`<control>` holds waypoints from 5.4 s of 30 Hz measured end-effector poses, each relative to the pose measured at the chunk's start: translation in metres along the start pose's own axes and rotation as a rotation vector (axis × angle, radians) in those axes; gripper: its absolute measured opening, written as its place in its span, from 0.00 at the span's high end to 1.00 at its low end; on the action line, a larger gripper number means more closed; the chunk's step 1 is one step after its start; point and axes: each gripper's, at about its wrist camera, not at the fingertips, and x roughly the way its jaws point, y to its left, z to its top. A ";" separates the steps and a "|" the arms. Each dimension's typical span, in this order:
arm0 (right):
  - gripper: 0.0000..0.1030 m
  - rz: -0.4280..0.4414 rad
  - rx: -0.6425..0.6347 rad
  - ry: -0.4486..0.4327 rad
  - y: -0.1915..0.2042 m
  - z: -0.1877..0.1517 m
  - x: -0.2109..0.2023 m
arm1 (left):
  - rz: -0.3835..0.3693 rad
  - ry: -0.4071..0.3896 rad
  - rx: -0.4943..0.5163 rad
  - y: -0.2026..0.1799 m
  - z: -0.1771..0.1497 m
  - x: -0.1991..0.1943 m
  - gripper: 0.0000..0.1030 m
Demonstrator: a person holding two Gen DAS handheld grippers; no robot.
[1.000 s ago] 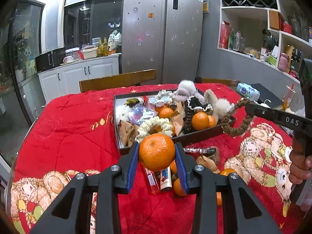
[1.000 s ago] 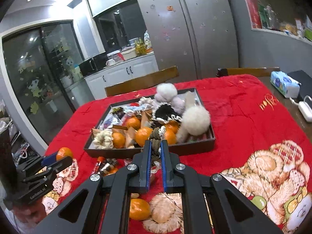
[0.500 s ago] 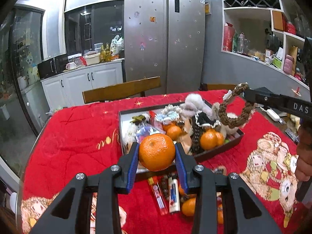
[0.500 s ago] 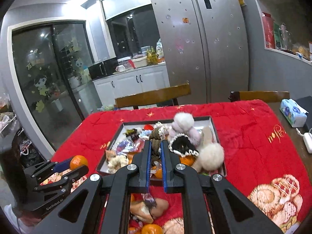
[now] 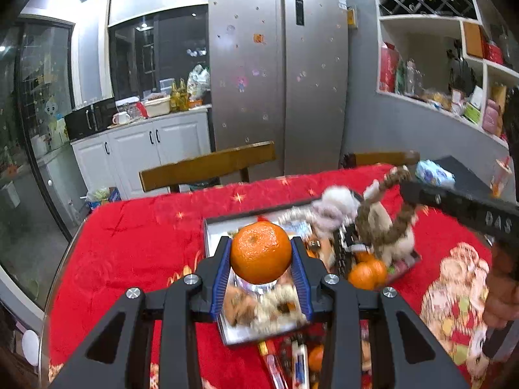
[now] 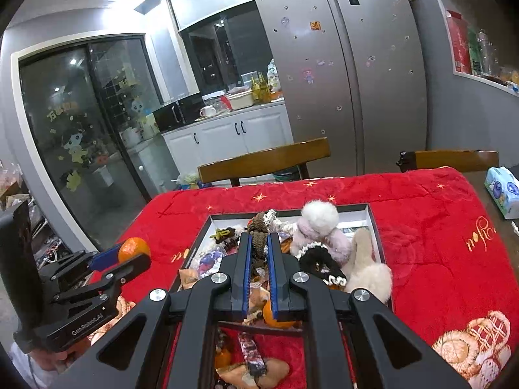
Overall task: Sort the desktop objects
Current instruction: 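Lower both held items into the black box and open both tools, then withdraw both open tools from the box back toward the loose items, then close the right tool on an orange while the left tool closes on another orange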
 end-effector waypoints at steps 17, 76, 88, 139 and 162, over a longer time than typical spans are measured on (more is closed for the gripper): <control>0.90 0.057 0.049 -0.012 0.005 0.029 0.049 | -0.046 -0.014 -0.097 0.014 0.038 0.071 0.64; 0.54 -0.098 0.016 0.152 -0.023 -0.008 0.133 | 0.006 0.119 -0.047 0.015 -0.011 0.151 0.32; 0.00 -0.076 0.099 0.072 -0.036 0.009 0.116 | 0.046 0.106 -0.051 0.021 -0.005 0.147 0.00; 0.00 -0.016 0.025 -0.175 -0.014 -0.042 -0.072 | -0.198 -0.090 0.265 -0.059 -0.059 -0.035 0.00; 0.00 -0.022 -0.085 -0.021 0.002 -0.108 -0.058 | -0.250 0.072 0.188 -0.074 -0.141 -0.060 0.00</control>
